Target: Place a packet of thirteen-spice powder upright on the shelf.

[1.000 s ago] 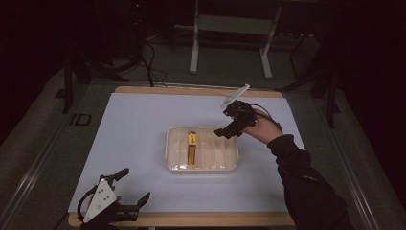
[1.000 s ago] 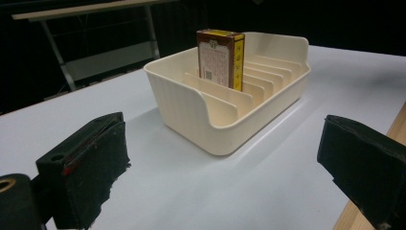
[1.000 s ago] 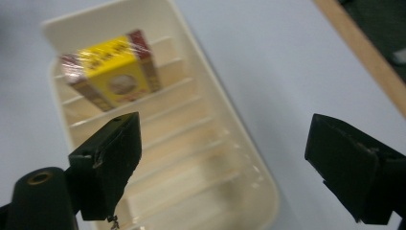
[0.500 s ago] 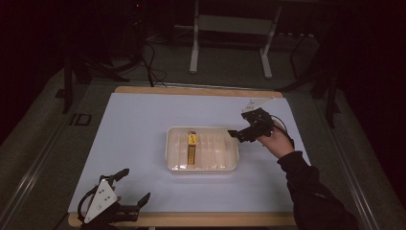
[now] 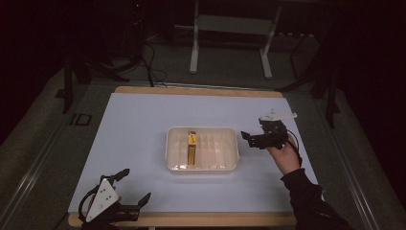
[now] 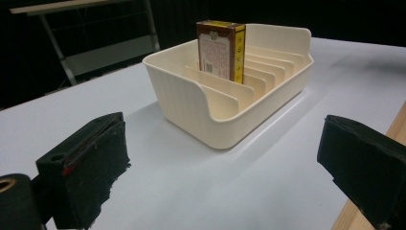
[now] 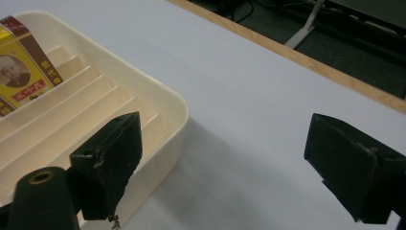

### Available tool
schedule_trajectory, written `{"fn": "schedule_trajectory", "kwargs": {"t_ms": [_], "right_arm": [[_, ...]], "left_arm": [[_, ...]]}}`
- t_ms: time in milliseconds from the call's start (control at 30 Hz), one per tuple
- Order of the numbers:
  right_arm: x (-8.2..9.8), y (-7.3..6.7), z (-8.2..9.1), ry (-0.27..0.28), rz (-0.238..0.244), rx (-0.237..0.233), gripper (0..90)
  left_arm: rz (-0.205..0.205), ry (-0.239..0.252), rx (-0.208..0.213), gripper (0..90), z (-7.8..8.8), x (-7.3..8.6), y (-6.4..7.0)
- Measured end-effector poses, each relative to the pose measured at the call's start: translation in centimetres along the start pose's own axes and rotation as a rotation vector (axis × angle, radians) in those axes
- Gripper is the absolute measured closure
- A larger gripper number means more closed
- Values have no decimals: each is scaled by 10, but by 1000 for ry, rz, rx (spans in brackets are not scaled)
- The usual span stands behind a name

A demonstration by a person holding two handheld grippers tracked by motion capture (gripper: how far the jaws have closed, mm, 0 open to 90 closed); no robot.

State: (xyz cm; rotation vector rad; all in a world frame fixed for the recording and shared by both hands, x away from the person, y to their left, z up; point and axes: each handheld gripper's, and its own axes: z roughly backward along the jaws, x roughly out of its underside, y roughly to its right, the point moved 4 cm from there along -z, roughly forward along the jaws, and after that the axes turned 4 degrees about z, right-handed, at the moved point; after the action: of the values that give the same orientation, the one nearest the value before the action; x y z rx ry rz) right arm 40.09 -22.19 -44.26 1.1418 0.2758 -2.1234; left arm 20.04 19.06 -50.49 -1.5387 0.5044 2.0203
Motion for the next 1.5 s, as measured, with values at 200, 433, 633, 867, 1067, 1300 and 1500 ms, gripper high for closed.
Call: {"fn": "schedule_trajectory", "kwargs": {"t_ms": [200, 433, 633, 867, 1067, 1300, 1500], "right_arm": [[20, 2, 4, 21, -45, 35, 128], [38, 1, 14, 54, -87, 65, 129], [55, 2, 32, 81, -124, 112, 133], [76, 5, 52, 80, -153, 132, 135], [93, 0, 66, 95, -146, 126, 135], [107, -3, 73, 93, -166, 85, 134], [106, -2, 77, 117, -189, 90, 134]], "left_arm": [[3, -2, 0, 35, -1, 0, 0], [1, -3, 3, 35, 0, 0, 1], [2, -7, 5, 35, -1, 0, 1], [7, -4, 13, 35, -1, -1, 1], [20, 1, 27, 35, 0, -3, 2], [65, 2, 80, 39, 1, -5, 3], [64, -6, 96, 39, 1, -6, 6]]}}
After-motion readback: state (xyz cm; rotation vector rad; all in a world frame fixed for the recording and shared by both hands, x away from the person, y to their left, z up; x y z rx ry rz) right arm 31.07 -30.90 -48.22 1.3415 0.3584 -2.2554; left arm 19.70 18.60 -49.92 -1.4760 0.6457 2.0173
